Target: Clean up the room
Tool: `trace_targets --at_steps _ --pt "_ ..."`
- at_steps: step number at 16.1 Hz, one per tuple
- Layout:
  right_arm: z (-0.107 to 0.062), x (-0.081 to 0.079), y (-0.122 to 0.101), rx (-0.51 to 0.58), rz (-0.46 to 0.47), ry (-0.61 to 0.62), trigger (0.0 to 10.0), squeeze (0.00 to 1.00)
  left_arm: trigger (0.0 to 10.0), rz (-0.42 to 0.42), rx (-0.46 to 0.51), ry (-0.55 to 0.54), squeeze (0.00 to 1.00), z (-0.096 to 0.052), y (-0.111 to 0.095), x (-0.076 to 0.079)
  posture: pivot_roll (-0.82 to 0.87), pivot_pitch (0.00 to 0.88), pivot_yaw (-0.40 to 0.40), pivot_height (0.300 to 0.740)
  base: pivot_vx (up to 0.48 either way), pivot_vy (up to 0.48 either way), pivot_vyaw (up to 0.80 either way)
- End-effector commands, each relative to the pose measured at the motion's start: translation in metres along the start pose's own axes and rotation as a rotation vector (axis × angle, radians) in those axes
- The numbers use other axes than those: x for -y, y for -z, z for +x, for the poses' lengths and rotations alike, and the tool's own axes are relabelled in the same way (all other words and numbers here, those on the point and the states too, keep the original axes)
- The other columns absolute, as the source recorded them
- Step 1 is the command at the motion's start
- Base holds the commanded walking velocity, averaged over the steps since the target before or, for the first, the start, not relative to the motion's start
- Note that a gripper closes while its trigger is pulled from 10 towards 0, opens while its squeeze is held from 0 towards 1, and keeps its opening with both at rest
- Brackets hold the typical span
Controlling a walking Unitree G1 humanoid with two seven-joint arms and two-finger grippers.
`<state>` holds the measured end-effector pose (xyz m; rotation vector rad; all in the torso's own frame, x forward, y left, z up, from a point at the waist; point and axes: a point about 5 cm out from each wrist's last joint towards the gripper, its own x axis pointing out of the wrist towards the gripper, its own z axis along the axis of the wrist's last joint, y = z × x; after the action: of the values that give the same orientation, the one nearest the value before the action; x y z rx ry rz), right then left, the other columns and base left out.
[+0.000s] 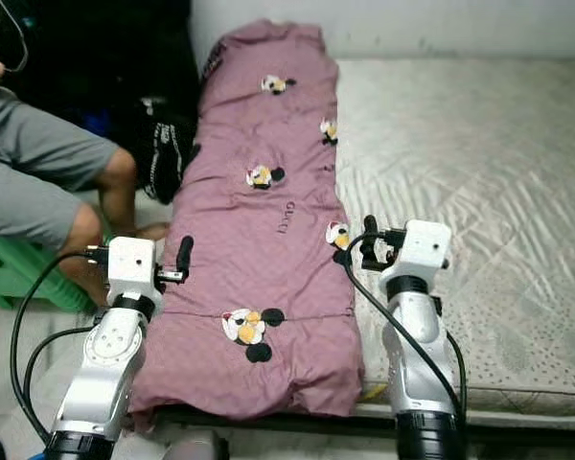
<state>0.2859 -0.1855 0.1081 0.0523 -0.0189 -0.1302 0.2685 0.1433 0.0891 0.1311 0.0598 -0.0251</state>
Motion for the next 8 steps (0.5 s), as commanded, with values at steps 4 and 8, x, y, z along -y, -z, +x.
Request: trace_targets --at_steps 4,8 --pt "-0.0007 -0.0036 0.0009 -0.014 -0.006 0.001 10.0 0.00 10.0 -0.010 -0.003 0.029 0.00 -0.0018 -0.0013 -0.0027 -0.06 0.000 0.052 0.740 0.000 0.000 0.00" --pt "-0.0014 -0.0032 0.0012 -0.016 -0.007 0.005 10.0 0.00 10.0 -0.008 0.005 0.042 0.00 -0.0014 -0.0029 -0.0009 -0.06 0.000 0.050 0.740 0.000 0.000 0.00"
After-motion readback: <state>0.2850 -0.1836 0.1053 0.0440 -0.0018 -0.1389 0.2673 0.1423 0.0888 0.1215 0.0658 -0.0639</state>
